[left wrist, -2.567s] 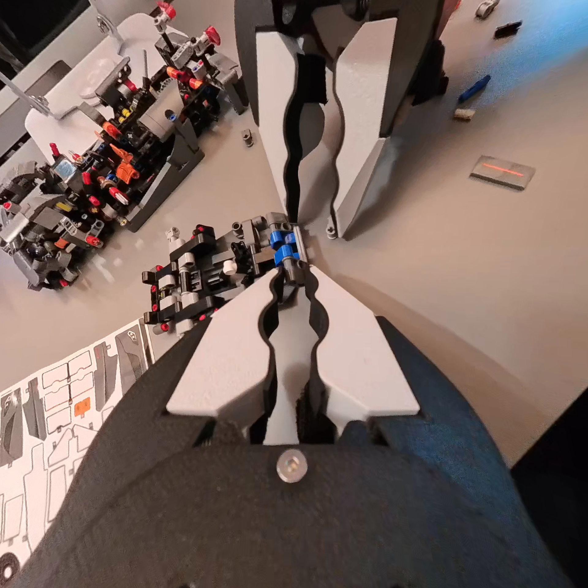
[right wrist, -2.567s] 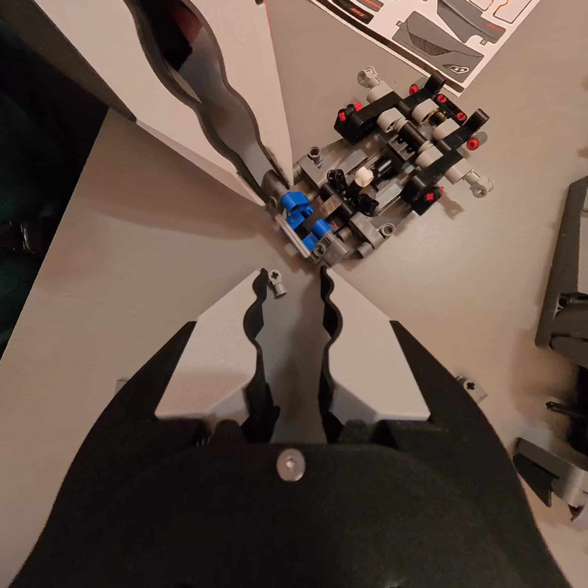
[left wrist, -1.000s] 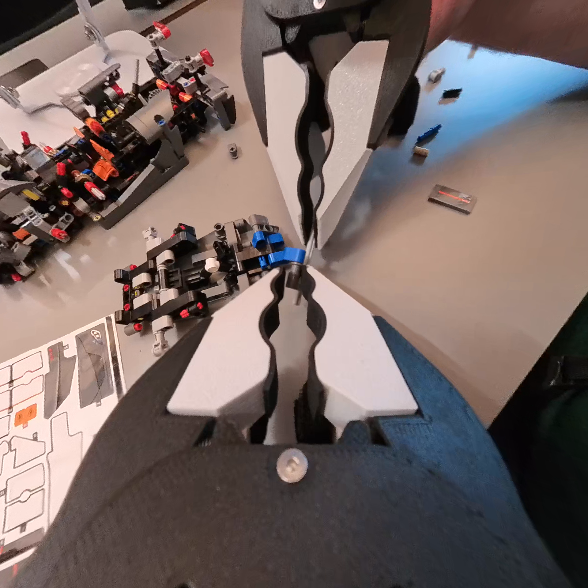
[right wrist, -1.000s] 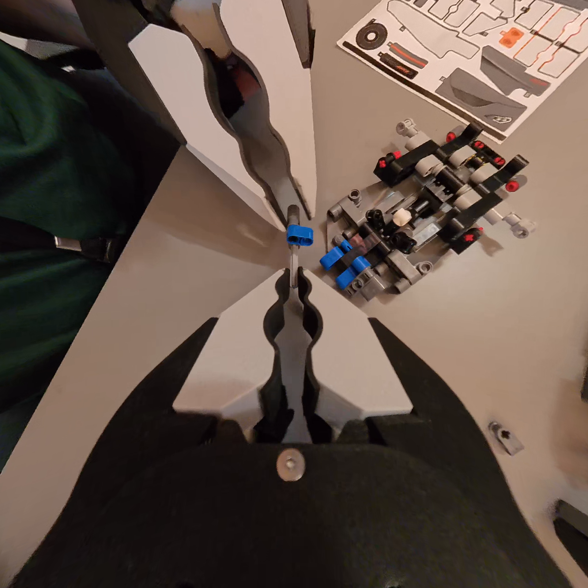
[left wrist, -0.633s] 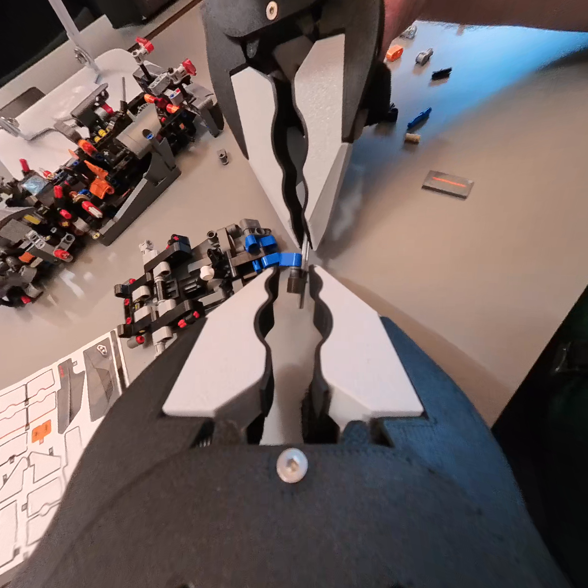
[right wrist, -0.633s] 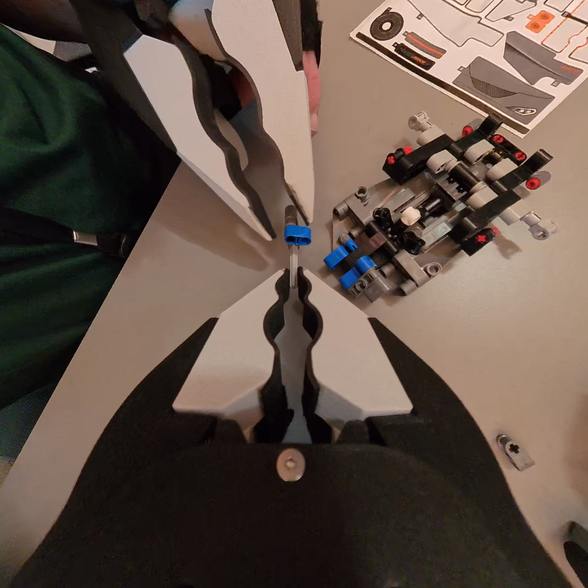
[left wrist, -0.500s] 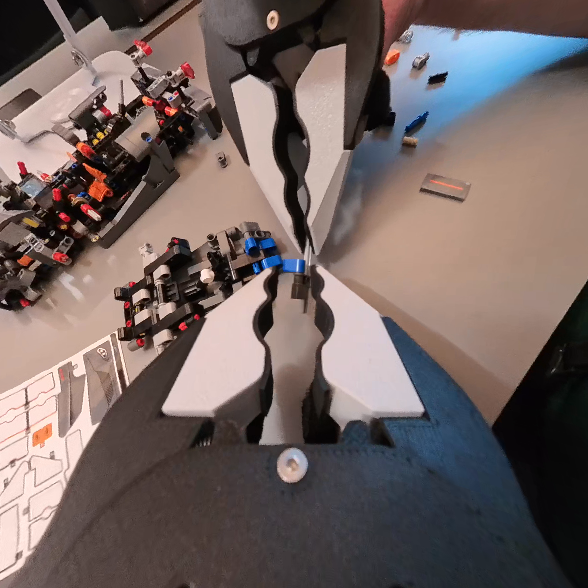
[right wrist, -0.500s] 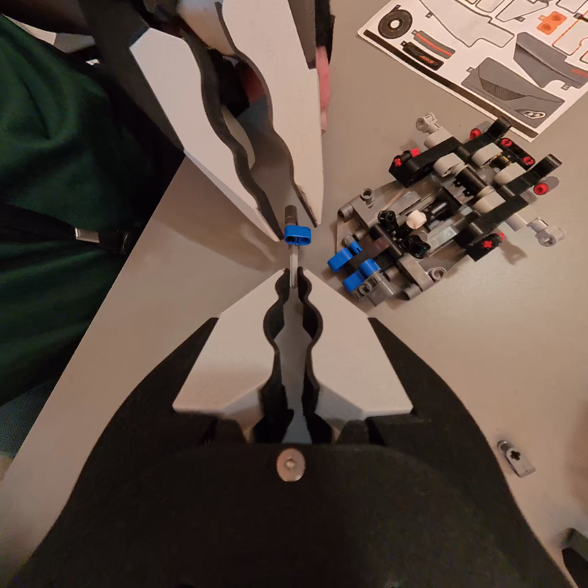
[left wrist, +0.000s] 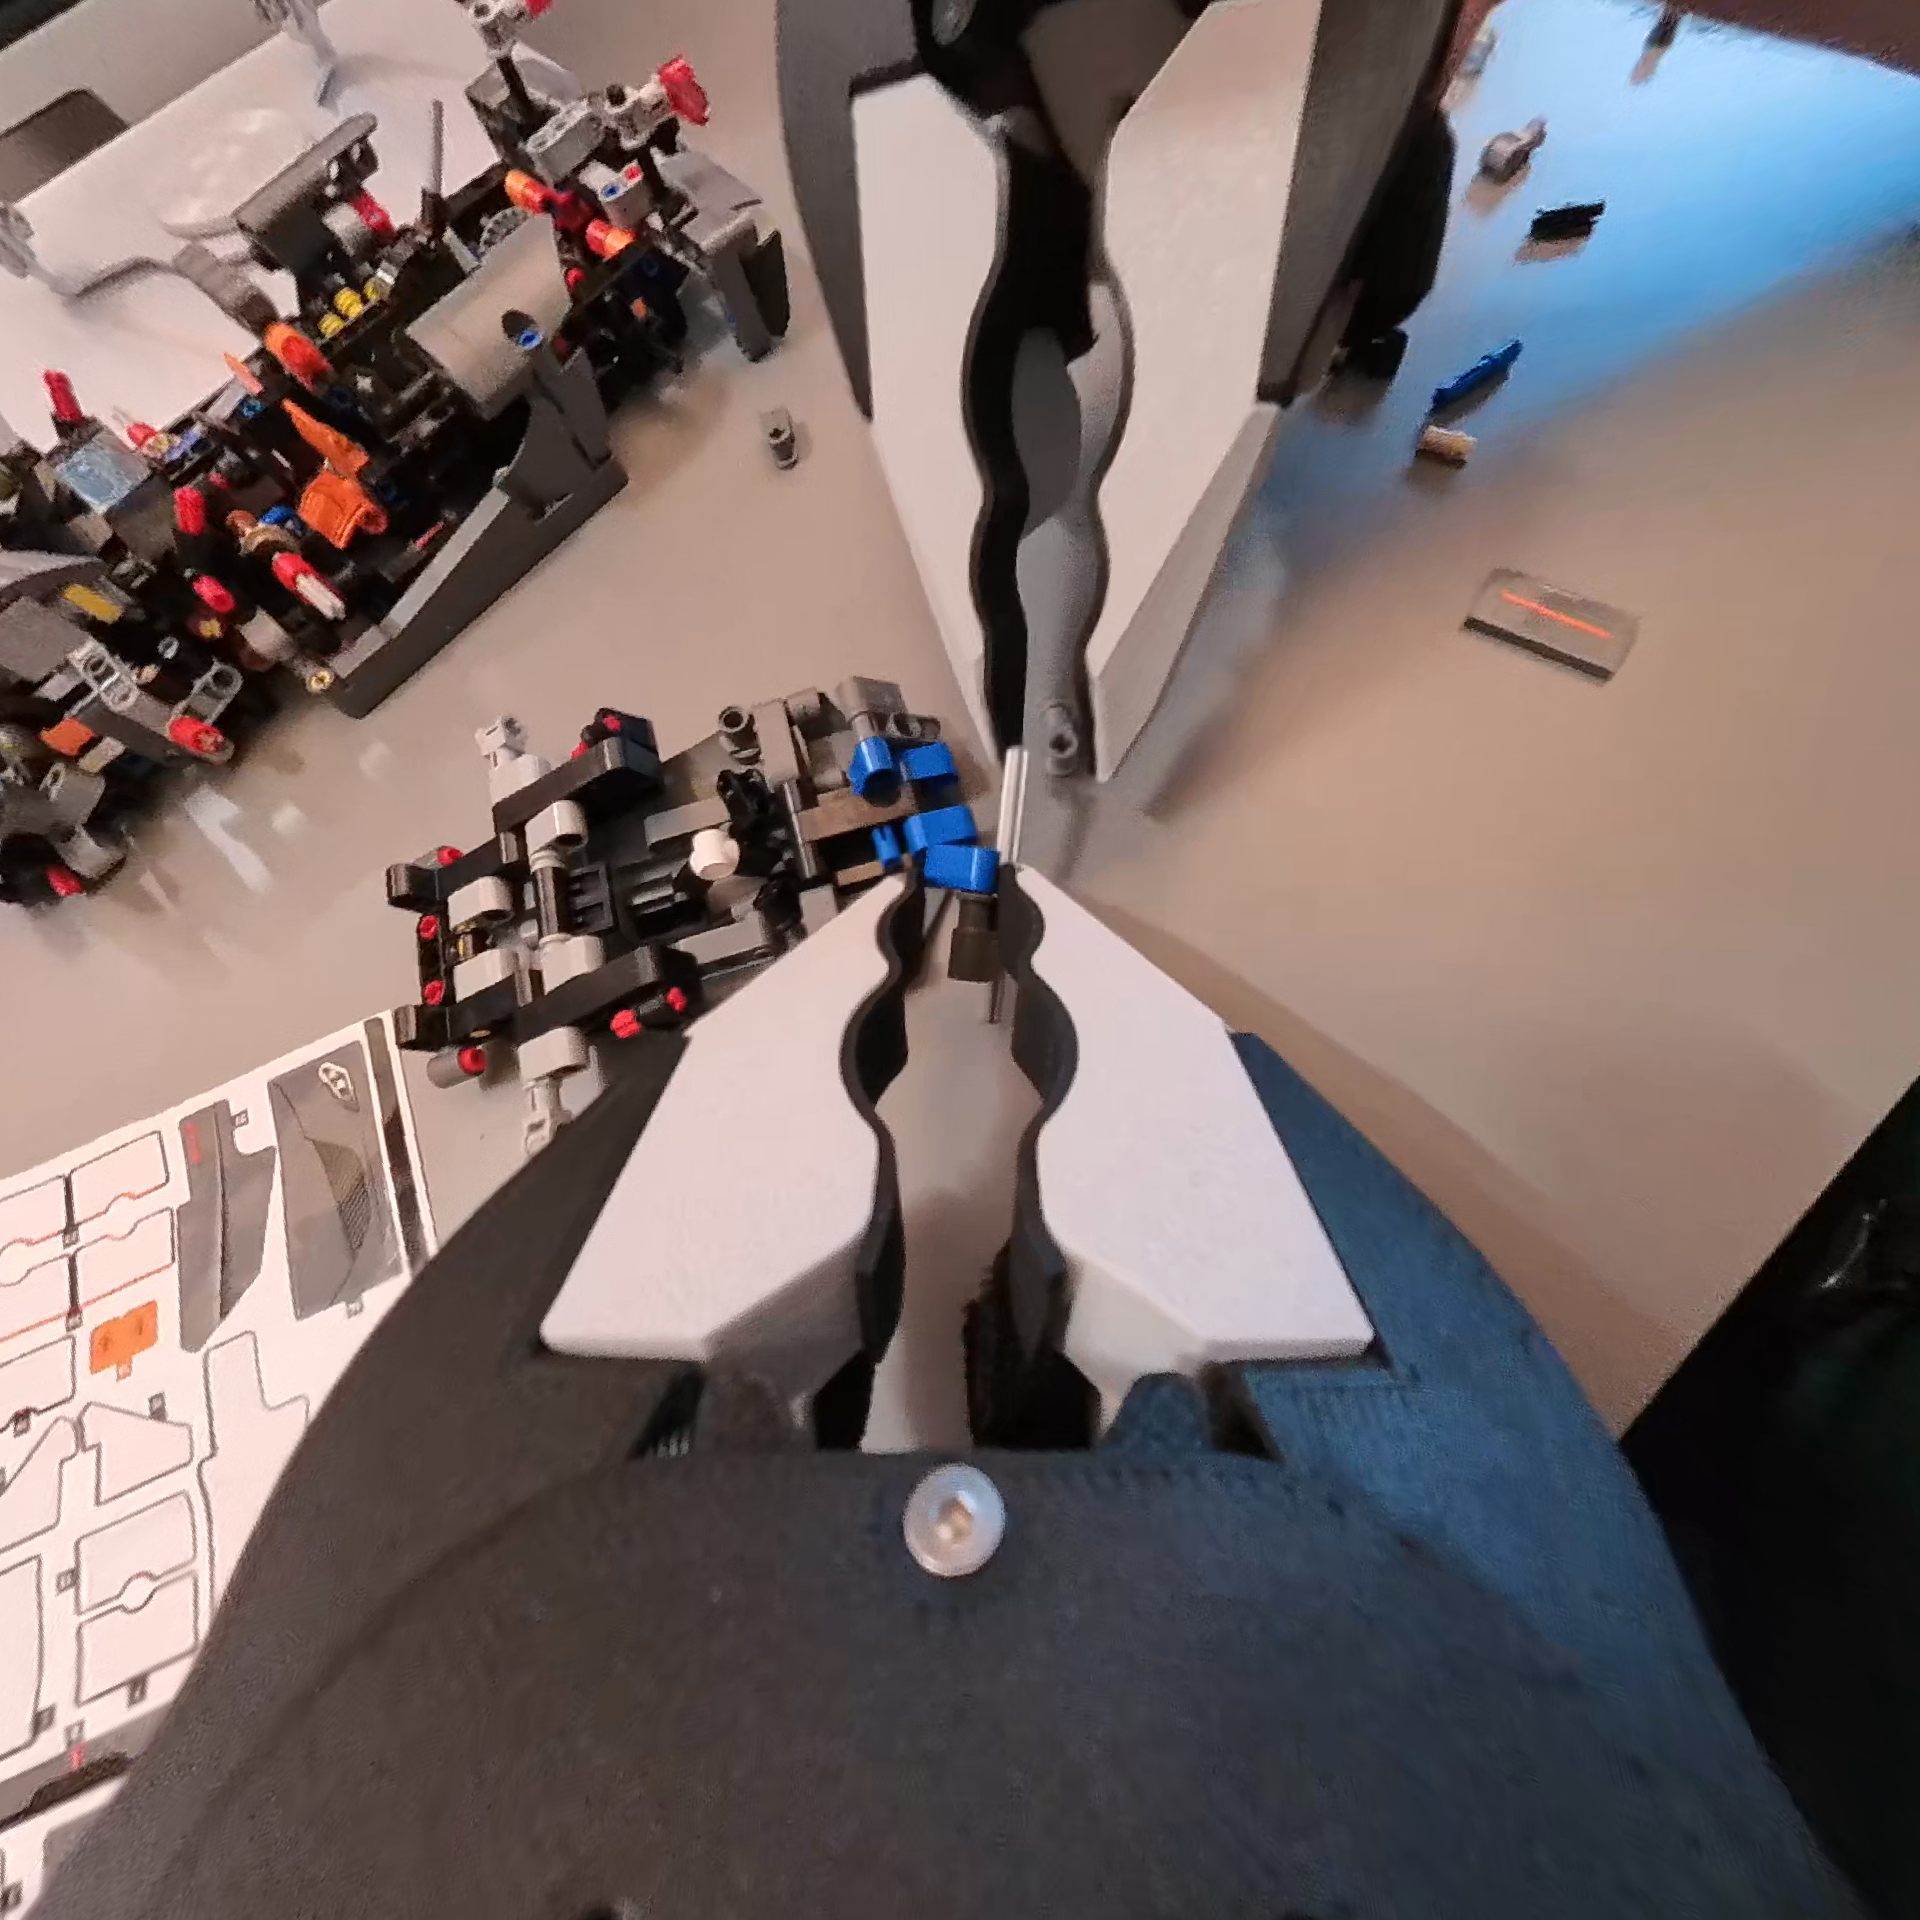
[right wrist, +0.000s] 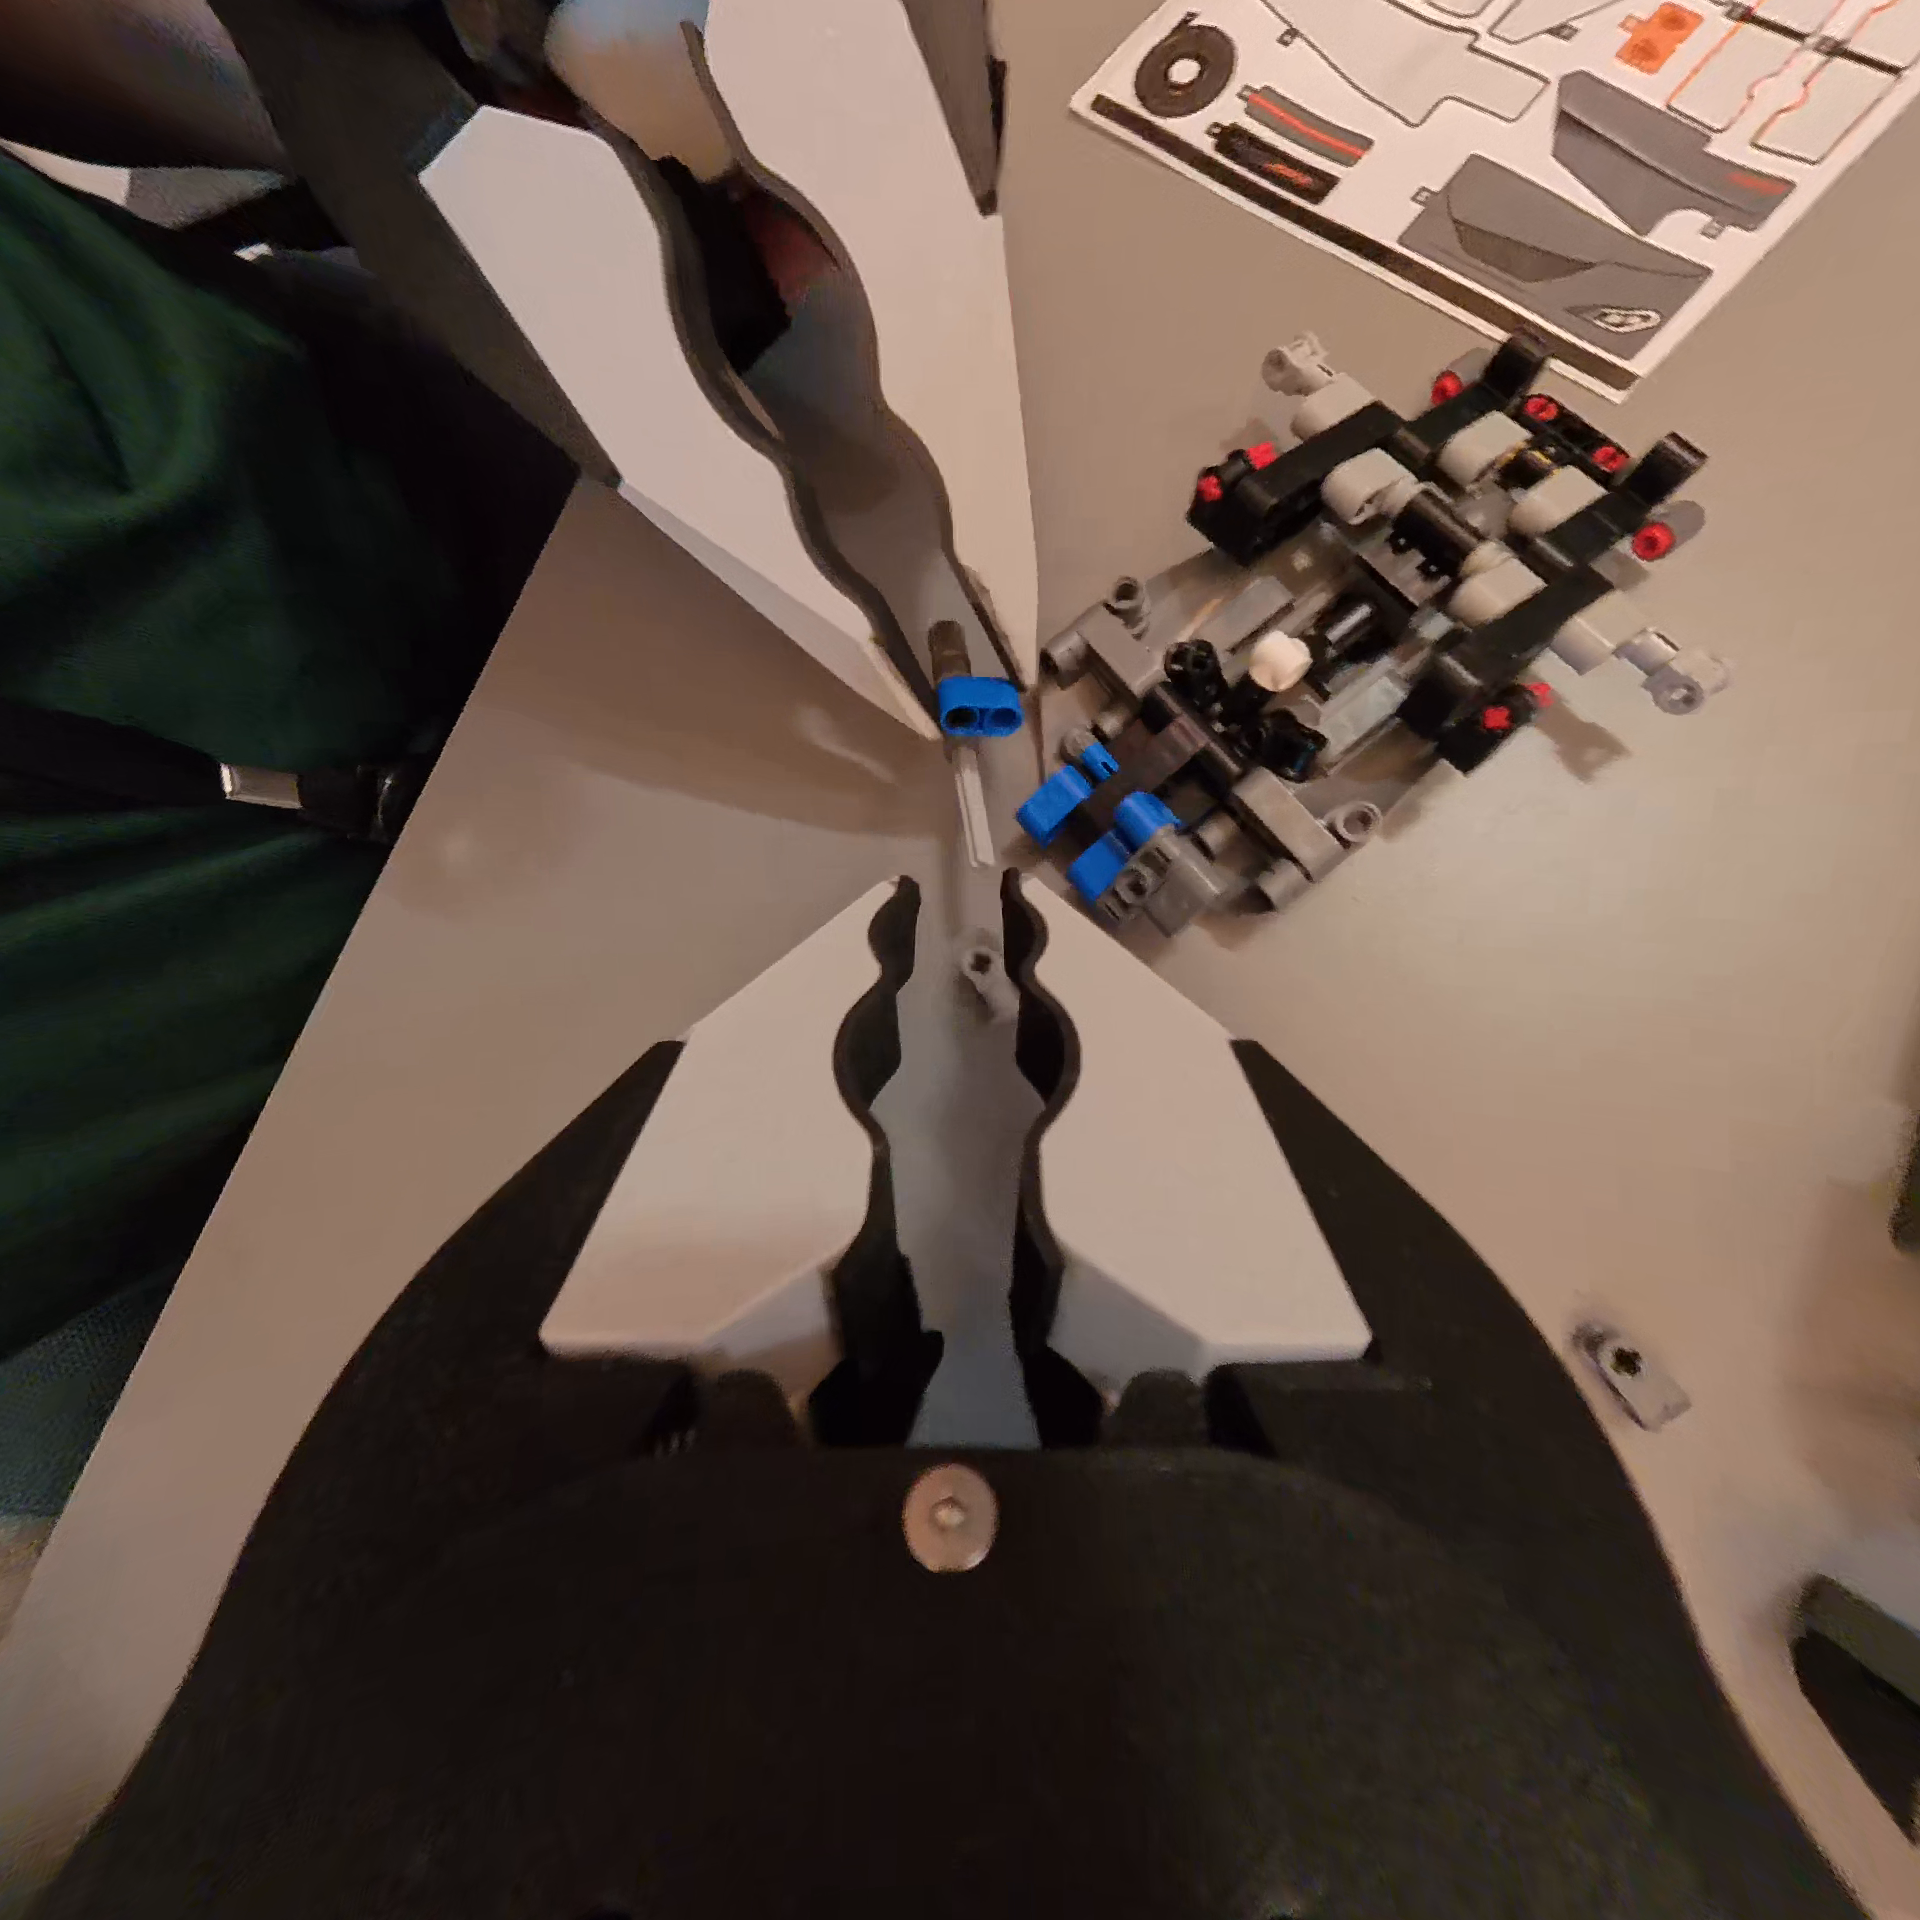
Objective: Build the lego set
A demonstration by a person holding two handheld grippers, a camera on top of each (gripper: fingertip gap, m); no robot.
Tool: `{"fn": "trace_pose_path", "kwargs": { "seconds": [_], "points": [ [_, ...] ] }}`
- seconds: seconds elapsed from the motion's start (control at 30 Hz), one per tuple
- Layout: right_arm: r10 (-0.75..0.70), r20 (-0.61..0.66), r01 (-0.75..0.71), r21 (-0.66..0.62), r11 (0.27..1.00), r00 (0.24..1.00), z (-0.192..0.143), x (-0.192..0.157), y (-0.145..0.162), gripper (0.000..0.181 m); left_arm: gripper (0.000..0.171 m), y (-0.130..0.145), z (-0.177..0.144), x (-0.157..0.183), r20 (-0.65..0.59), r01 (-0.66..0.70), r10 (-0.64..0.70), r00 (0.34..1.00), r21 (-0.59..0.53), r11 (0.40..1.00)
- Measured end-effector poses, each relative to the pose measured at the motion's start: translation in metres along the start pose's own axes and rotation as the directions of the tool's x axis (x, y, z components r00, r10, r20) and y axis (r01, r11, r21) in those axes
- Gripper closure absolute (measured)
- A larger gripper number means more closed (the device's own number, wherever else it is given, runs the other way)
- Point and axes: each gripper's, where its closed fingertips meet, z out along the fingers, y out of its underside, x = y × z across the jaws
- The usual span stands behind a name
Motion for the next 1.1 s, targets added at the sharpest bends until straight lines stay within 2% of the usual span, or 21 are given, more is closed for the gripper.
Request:
{"fn": "trace_pose_path", "kwargs": {
  "seconds": [0.33,0.73,0.97,1.1],
  "points": [
    [0.030,-0.063,-0.031,-0.010,0.999,0.998,-0.010,0.018,0.006,0.167,0.160,0.012,-0.005,-0.003,0.038,0.081,-0.079,0.996,-0.050,0.995],
    [0.054,-0.132,-0.059,-0.030,0.998,0.990,-0.015,0.033,0.006,0.155,0.160,0.015,-0.009,-0.011,0.083,0.115,-0.105,0.991,-0.123,0.986],
    [0.037,-0.113,-0.043,-0.051,0.998,0.993,-0.004,0.034,0.004,0.151,0.160,0.021,-0.006,-0.008,0.094,0.148,-0.130,0.987,-0.220,0.964],
    [0.031,-0.108,-0.037,-0.051,0.998,0.994,-0.001,0.033,0.003,0.151,0.160,0.017,-0.005,-0.006,0.089,0.153,-0.136,0.987,-0.229,0.961]
  ]
}}
